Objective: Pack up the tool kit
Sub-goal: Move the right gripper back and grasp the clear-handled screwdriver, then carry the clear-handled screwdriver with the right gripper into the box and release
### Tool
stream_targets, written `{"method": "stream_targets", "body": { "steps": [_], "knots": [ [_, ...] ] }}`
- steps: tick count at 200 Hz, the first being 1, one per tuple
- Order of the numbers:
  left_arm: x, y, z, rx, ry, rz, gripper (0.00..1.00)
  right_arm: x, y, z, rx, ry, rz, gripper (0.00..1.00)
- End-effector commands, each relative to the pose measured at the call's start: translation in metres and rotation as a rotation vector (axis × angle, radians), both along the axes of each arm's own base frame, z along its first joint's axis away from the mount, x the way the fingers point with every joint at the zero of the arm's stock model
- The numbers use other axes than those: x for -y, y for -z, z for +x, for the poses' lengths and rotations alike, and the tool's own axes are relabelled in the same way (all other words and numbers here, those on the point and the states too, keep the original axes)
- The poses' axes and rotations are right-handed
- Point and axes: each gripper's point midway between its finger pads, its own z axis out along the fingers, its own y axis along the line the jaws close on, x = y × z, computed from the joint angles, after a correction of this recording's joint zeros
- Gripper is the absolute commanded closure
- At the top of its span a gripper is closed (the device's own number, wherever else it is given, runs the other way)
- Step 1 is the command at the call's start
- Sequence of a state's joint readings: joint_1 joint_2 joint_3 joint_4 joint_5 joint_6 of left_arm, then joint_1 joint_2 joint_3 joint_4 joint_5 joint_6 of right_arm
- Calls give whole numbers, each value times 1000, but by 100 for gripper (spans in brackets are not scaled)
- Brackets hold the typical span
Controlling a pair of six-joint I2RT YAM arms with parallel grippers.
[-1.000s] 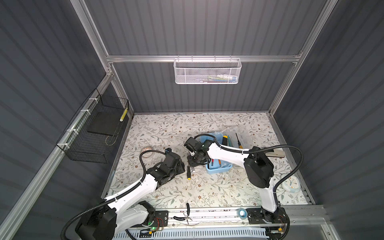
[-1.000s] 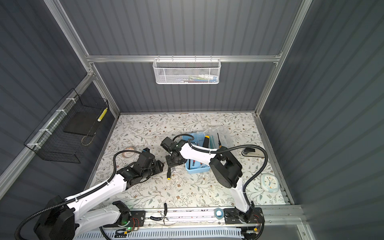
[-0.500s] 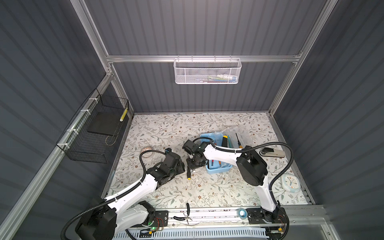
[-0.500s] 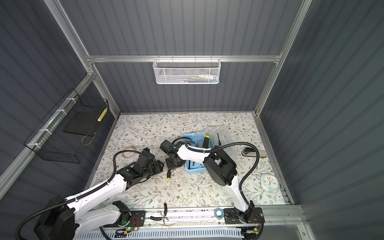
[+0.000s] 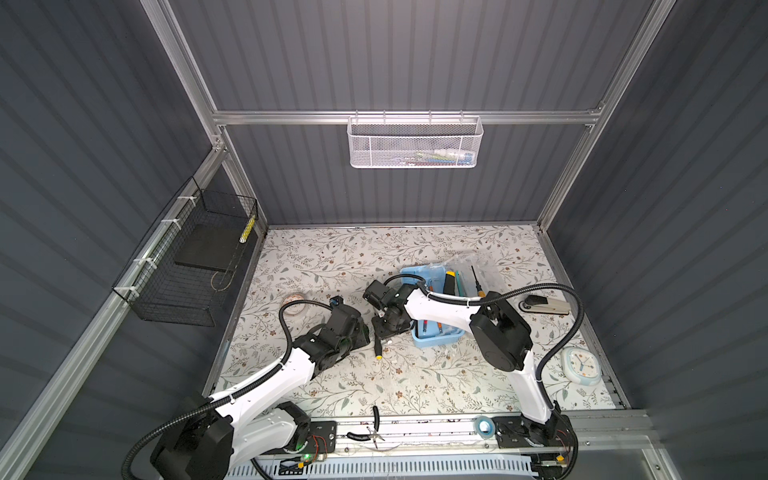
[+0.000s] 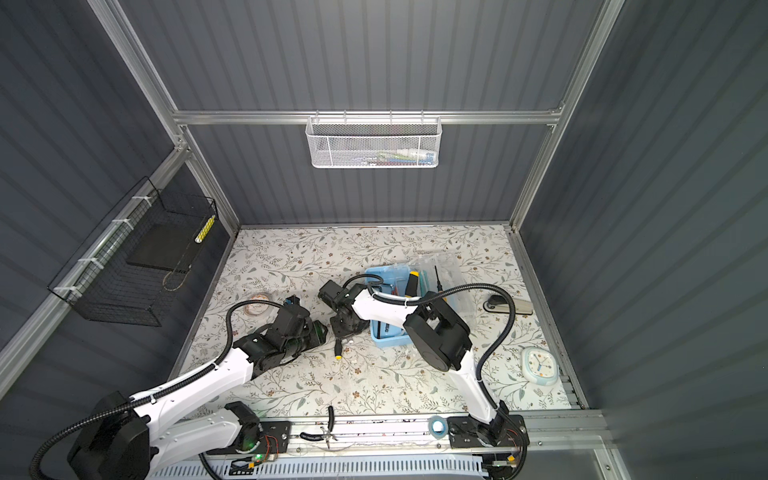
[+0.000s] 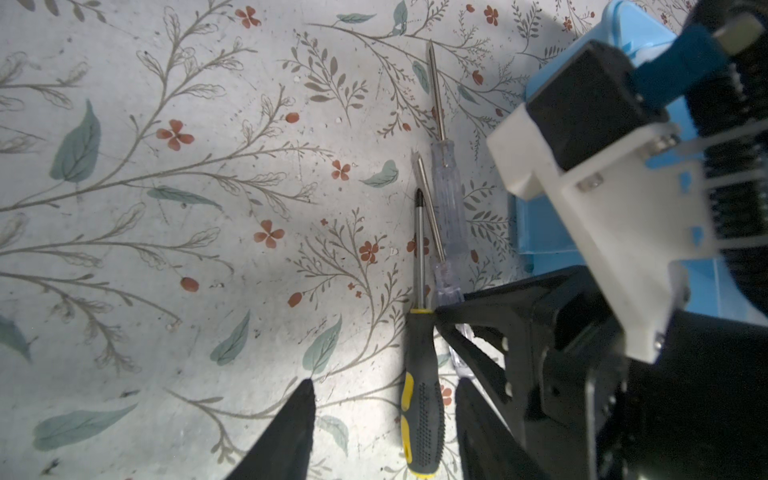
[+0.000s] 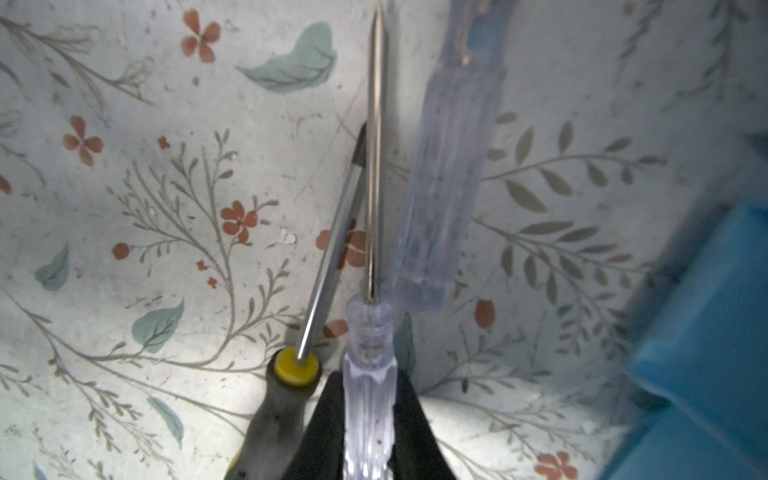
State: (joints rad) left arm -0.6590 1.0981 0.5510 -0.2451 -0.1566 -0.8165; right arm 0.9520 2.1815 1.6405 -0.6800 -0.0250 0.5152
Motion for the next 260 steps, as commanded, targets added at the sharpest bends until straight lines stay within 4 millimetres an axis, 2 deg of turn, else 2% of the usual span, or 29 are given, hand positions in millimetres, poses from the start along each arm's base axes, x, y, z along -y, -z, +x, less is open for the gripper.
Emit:
{"method": "stream_targets", "body": {
  "steps": [1,19,47,84,106,123,142,170,198,228,260],
  "knots": [
    [-4,5,0,-7,-3,27,45,9,2,-3,-2,1,-51,91],
    [-3,5,1,-6,0,29,45,10,-9,-3,13,2,-39,100],
    [-2,1,3,4,0,28,45,11,-39,0,62,0,-7,100],
    [-2,0,5,5,3,36,45,28,-96,1,160,6,37,100],
    [0,0,6,7,7,36,45,62,-132,10,238,44,14,100],
    [1,0,7,6,10,34,45,99,-157,20,291,96,-8,100],
    [3,0,8,5,16,35,45,147,-175,31,338,168,-45,100],
    [5,1,10,6,21,35,45,215,-178,42,357,283,-106,100],
    [5,1,10,7,22,34,45,263,-171,46,369,358,-175,100],
    [3,2,9,6,20,40,45,286,-161,47,362,402,-206,100],
    [4,1,9,4,22,41,45,289,-142,49,334,400,-217,100]
  ]
}}
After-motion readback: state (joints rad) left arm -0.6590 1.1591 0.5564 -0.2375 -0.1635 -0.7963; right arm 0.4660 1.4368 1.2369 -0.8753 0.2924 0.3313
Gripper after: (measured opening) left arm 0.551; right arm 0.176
